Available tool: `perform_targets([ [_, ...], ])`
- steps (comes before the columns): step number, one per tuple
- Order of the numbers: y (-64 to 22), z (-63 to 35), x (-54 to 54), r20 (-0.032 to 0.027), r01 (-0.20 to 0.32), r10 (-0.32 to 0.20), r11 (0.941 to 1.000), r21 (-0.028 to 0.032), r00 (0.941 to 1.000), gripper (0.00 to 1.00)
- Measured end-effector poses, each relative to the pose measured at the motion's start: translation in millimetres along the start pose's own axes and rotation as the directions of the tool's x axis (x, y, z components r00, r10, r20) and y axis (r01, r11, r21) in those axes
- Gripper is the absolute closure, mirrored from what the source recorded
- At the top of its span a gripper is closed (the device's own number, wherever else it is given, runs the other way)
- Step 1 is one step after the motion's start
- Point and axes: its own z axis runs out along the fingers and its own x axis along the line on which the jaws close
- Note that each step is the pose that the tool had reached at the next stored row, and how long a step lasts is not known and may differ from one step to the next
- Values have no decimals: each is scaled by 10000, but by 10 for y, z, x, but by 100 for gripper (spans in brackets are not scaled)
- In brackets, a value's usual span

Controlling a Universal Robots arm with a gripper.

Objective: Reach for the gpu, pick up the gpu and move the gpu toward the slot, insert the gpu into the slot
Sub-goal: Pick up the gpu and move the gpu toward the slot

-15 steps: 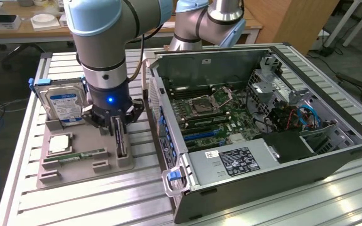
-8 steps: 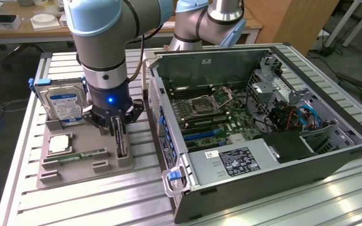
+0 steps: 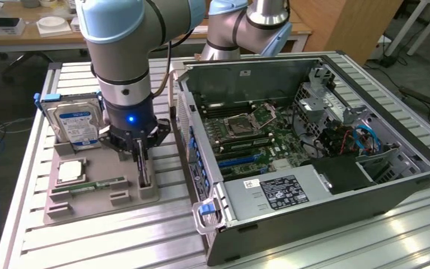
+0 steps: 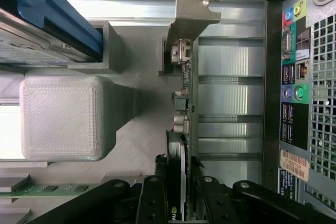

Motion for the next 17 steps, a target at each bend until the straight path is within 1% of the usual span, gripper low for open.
perform_targets([
  [11,0,4,-4,-2,-1,1,10000,0,10000,72],
  [13,0,5,-5,-1,-1,1,10000,1,10000,74],
  [17,0,7,-9,-1,0,0,10000,1,10000,74],
])
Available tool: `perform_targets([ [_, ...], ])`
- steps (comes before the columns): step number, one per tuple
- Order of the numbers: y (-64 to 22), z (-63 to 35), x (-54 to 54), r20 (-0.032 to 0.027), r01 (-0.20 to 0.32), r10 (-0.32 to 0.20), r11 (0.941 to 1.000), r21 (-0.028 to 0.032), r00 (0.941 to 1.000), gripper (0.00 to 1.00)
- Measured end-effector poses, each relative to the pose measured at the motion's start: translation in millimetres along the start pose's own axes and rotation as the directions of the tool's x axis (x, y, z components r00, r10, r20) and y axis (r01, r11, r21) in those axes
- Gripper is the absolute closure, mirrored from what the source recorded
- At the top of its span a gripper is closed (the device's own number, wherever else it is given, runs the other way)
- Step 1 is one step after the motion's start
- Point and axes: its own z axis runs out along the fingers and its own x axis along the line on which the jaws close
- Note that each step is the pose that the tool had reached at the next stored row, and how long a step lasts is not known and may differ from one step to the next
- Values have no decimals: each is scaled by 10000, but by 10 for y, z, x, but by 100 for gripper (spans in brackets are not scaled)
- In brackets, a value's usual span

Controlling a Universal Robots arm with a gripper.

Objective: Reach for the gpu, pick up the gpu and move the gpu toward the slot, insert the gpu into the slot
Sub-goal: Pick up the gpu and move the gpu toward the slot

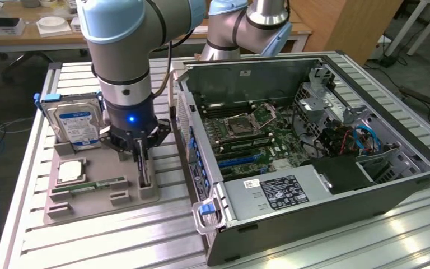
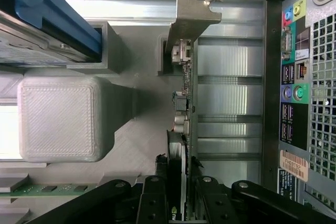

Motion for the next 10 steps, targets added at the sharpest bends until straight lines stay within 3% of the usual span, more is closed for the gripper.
perform_targets([
  [10,1,-12,-2,9,0,0,10000,-18,10000,74],
])
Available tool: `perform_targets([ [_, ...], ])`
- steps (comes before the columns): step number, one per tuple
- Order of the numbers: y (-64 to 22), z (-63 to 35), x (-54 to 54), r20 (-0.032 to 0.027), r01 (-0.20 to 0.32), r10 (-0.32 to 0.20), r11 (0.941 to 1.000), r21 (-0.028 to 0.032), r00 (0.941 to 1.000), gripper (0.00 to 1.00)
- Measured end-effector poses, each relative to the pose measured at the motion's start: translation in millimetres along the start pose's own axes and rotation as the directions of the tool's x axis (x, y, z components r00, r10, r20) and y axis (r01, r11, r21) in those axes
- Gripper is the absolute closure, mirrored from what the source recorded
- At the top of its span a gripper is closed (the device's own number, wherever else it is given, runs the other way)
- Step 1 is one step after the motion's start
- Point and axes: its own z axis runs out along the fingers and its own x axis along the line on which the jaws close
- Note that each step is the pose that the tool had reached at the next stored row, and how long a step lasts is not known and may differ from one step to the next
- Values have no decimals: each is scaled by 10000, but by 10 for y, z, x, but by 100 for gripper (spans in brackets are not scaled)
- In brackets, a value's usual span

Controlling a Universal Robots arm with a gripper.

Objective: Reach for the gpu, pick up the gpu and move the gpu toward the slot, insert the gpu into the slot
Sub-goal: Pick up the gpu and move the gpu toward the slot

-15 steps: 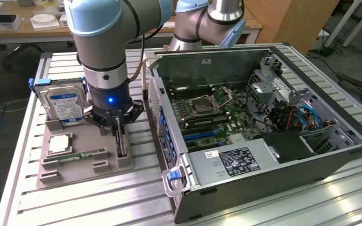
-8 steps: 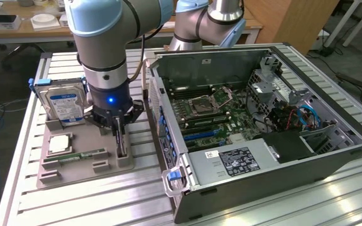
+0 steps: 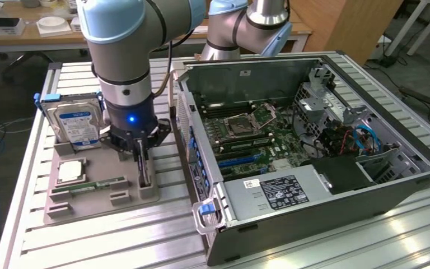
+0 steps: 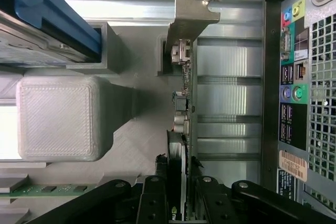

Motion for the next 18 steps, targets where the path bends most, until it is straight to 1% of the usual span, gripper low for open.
perform_targets([
  [7,4,-123,-1,-8,0,0,10000,-26,10000,74],
  [12,9,-220,-2,-7,-1,1,10000,-63,10000,74],
  [18,15,-344,-3,-9,-2,2,10000,-81,10000,74],
])
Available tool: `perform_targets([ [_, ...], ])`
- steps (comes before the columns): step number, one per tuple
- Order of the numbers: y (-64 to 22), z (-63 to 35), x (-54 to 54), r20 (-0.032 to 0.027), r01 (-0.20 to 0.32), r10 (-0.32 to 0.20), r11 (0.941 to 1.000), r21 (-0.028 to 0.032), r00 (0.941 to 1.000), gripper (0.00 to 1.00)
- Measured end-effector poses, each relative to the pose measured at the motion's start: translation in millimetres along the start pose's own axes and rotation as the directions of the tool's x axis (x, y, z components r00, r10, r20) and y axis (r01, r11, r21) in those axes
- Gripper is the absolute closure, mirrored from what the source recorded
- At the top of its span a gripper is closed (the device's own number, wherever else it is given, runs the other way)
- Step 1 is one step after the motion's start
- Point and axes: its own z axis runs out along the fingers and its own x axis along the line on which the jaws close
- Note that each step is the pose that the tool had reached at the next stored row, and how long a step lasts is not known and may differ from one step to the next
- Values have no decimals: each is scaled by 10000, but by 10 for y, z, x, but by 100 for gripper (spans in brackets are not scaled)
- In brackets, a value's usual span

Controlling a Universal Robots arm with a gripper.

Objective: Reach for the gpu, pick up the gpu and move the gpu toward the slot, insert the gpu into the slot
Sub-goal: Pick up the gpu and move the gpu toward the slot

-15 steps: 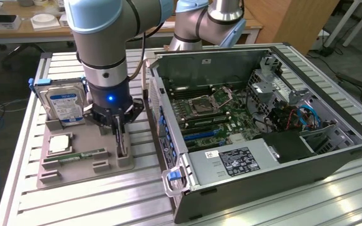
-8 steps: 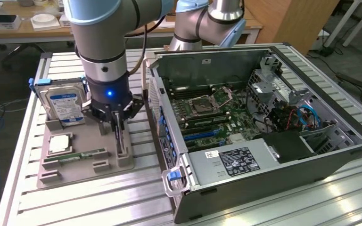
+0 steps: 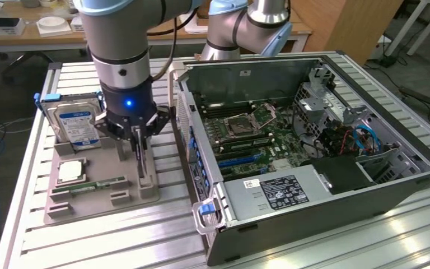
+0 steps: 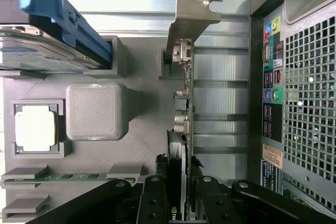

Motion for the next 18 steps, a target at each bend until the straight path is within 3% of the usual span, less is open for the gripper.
perform_targets([
  [18,18,-334,-4,0,0,0,10000,-1,10000,74],
])
